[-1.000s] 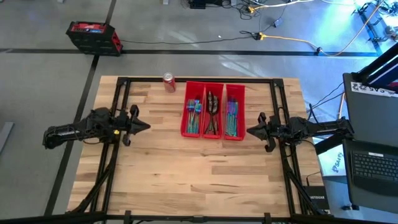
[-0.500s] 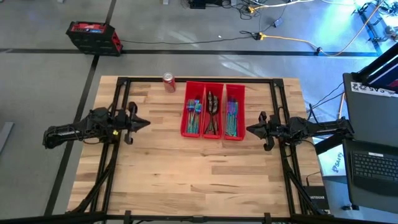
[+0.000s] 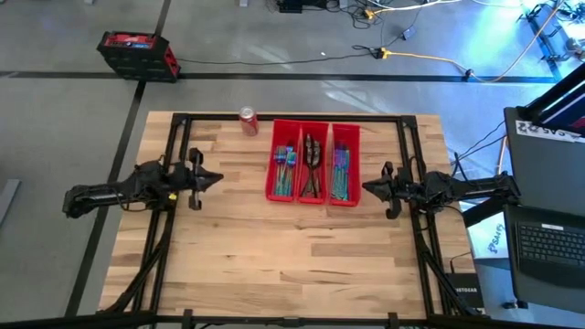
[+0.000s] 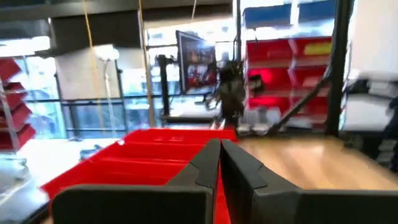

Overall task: Sort silverware
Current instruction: Return to Home Position

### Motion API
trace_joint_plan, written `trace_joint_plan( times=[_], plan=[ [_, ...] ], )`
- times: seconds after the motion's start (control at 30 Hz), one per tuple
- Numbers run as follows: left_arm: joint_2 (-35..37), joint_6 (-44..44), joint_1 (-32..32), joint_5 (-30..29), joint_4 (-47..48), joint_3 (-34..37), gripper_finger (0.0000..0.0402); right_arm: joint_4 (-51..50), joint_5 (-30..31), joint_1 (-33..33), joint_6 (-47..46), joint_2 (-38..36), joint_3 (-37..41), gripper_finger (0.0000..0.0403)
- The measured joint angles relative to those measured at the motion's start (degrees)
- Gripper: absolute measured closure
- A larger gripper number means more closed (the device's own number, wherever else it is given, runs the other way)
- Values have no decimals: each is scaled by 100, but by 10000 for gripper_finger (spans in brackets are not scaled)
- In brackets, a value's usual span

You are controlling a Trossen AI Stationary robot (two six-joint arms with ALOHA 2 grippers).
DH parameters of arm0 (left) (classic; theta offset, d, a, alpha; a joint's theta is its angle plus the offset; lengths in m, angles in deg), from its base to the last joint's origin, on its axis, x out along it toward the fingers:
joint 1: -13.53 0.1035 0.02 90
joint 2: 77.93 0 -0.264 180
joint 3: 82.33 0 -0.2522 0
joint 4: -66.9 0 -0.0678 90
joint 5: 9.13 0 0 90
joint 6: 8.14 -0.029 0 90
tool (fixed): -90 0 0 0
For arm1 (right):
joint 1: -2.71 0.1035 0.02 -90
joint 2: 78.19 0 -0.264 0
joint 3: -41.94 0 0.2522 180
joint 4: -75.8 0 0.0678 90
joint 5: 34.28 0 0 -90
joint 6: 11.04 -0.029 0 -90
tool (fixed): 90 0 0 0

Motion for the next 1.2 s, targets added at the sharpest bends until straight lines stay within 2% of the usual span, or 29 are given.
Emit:
trace_joint_plan(
  times=[0.13, 0.27, 0.37, 0.5, 0.87, 1.2],
  plan=[
    [-9, -830, -90, 228, 578, 11, 402, -27, -57, 2, -85, 0, 0, 403],
    [-29, -1416, -181, 213, 599, 8, 402, -152, 10, 2, -49, 73, 0, 403],
    [-37, -1597, -177, 53, 635, 4, 402, -157, -21, 2, 454, 227, 0, 403],
    [-35, -1392, -177, -30, 649, 4, 402, -180, -191, 2, 921, 351, 0, 403],
    [-35, -468, -175, -37, 655, 4, 402, -182, -208, 2, 943, 391, 0, 403],
    [-35, -397, -175, -38, 657, 4, 402, -182, -210, 2, 945, 391, 0, 403]
  ],
)
